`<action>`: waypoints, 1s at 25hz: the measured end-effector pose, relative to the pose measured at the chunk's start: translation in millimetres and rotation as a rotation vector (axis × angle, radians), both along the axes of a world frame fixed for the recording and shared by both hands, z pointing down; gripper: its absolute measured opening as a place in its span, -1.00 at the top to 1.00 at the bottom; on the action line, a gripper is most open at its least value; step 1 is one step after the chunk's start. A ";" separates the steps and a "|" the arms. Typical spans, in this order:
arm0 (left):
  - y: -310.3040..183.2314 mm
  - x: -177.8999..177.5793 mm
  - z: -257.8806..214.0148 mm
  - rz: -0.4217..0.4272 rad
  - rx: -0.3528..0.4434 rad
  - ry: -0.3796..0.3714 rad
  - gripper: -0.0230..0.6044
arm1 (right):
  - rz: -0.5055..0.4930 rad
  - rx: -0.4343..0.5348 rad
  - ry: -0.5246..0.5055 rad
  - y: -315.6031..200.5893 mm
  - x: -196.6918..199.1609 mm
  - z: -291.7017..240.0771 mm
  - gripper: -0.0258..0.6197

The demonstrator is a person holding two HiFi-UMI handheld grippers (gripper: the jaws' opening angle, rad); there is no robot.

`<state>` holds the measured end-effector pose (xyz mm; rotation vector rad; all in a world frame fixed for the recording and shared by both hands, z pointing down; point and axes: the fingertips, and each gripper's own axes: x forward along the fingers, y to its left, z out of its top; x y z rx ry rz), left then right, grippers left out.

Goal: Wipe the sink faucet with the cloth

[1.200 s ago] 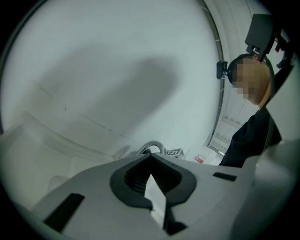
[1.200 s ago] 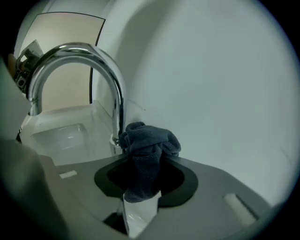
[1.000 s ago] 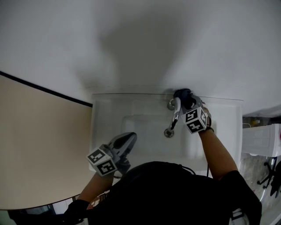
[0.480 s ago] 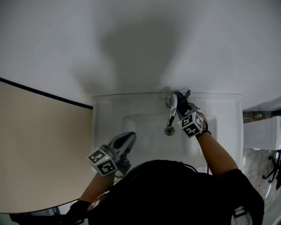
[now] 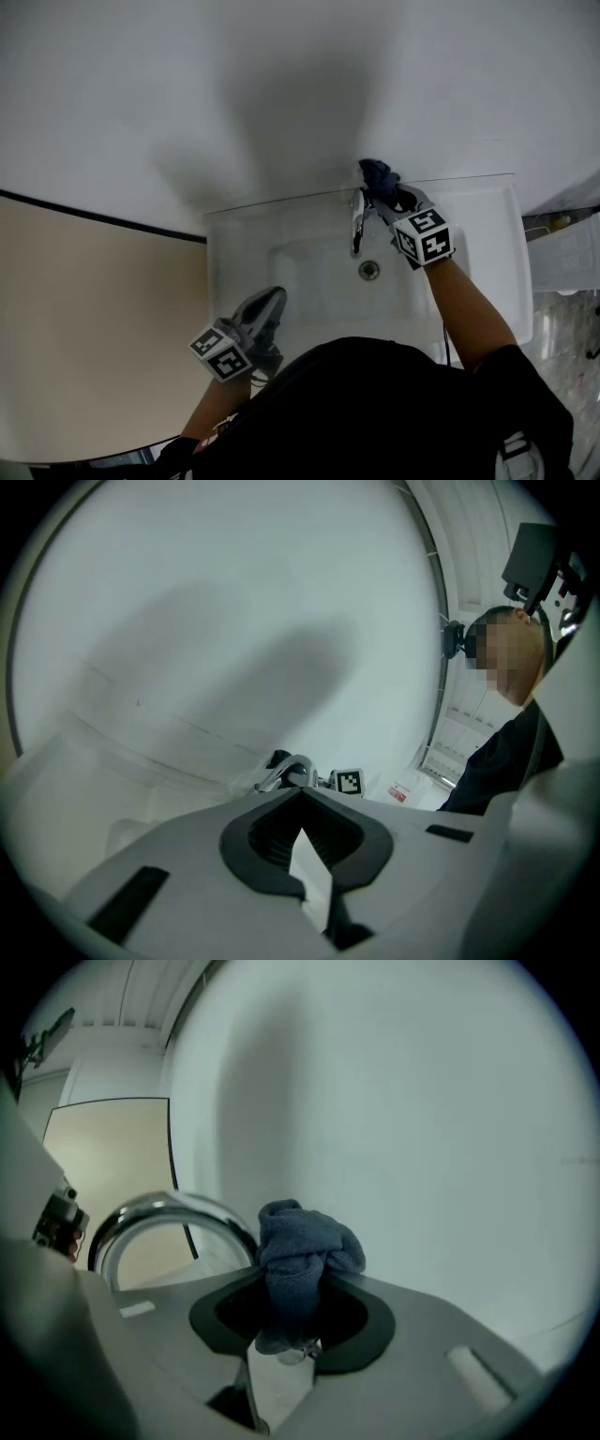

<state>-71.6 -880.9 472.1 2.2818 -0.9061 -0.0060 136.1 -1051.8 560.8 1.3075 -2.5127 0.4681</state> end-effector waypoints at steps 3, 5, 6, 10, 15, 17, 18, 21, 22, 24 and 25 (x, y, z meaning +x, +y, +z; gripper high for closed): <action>8.1 -1.0 -3.7 -0.006 0.004 -0.004 0.93 | -0.042 0.020 -0.016 -11.1 -7.9 -12.2 0.54; 13.2 -3.1 -5.1 -0.011 0.004 -0.009 0.93 | -0.064 -0.017 0.006 -9.6 -12.1 3.7 0.55; 15.6 -4.9 -5.4 -0.014 0.002 -0.010 0.93 | -0.073 -0.039 0.030 -6.2 -13.7 15.8 0.55; 21.8 -14.5 -2.6 -0.033 -0.008 -0.008 0.93 | -0.103 -0.078 0.144 8.8 -23.0 56.5 0.55; 25.7 -22.4 2.2 -0.049 -0.019 0.007 0.93 | -0.127 -0.181 0.023 13.9 -20.5 58.3 0.55; 25.9 -26.9 2.3 -0.056 -0.011 0.029 0.93 | -0.109 -0.265 -0.224 14.3 -8.9 38.2 0.55; 25.1 -30.4 2.4 -0.060 -0.007 0.039 0.93 | -0.099 -0.282 -0.342 12.2 -2.2 21.9 0.55; 23.4 -45.0 4.7 -0.067 0.004 0.060 0.93 | -0.145 -0.265 -0.502 4.5 2.1 -33.0 0.55; 23.7 -48.7 5.1 -0.069 0.008 0.068 0.93 | -0.189 -0.260 -0.480 4.5 -2.3 -47.3 0.55; 24.4 -52.5 3.7 -0.070 0.015 0.086 0.93 | -0.298 -0.271 -0.361 9.0 -16.5 -65.8 0.55; 24.8 -53.4 2.6 -0.070 0.020 0.095 0.93 | -0.352 -0.284 -0.284 12.4 -24.3 -70.3 0.55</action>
